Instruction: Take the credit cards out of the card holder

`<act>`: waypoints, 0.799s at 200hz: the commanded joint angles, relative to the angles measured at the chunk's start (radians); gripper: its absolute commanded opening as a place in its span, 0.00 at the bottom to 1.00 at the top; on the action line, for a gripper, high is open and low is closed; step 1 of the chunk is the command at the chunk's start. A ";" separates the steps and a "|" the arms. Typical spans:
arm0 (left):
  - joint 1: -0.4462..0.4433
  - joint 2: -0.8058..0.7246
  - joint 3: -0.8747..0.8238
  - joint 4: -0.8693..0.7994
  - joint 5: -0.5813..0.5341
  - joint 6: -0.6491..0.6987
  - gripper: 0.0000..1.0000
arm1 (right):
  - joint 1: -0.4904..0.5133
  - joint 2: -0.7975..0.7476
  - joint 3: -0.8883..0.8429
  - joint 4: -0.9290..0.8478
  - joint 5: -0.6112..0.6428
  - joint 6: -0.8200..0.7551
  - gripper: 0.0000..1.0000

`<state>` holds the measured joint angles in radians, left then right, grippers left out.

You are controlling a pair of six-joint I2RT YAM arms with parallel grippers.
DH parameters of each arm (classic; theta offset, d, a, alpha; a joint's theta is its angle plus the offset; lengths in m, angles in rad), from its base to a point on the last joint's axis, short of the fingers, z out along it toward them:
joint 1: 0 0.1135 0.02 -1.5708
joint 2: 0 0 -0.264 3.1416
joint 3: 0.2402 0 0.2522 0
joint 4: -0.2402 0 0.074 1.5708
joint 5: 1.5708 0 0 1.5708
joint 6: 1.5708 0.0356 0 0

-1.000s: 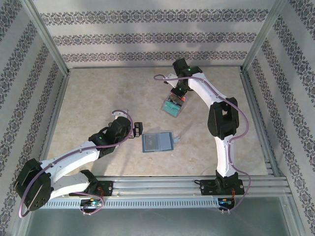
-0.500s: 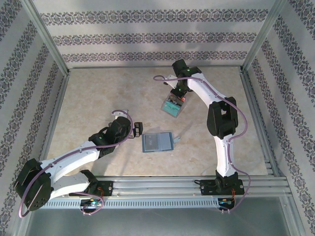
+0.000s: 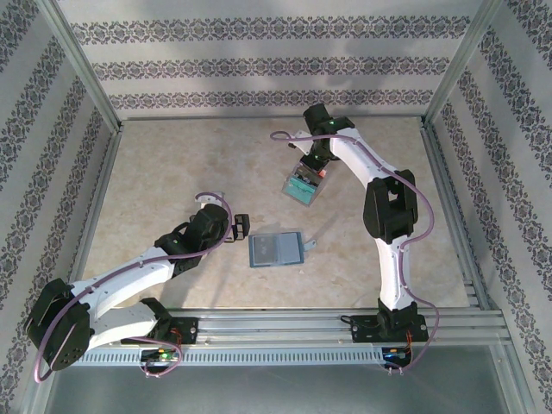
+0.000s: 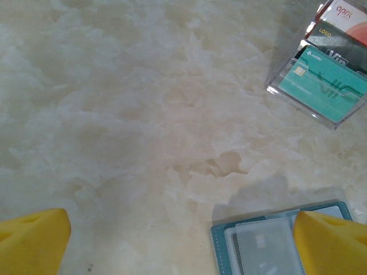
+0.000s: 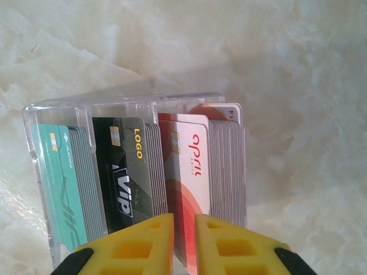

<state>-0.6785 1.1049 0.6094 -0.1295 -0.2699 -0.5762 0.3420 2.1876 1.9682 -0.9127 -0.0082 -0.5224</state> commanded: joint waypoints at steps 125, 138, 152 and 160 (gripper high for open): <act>0.019 -0.059 -0.037 -0.019 -0.005 -0.022 0.99 | 0.036 -0.231 -0.145 0.041 -0.049 0.291 0.46; 0.020 -0.062 -0.042 -0.016 -0.008 -0.025 0.99 | 0.049 -0.276 -0.204 0.068 -0.051 0.352 0.52; 0.021 -0.065 -0.045 -0.013 -0.013 -0.027 0.99 | 0.062 -0.332 -0.278 0.108 -0.067 0.414 0.61; 0.023 -0.065 -0.046 -0.011 -0.014 -0.028 0.99 | 0.070 -0.363 -0.323 0.132 -0.080 0.455 0.63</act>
<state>-0.6765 1.0588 0.5777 -0.1295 -0.2668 -0.5846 0.3866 1.9114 1.7454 -0.8417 -0.0471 -0.2298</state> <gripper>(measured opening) 0.993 0.602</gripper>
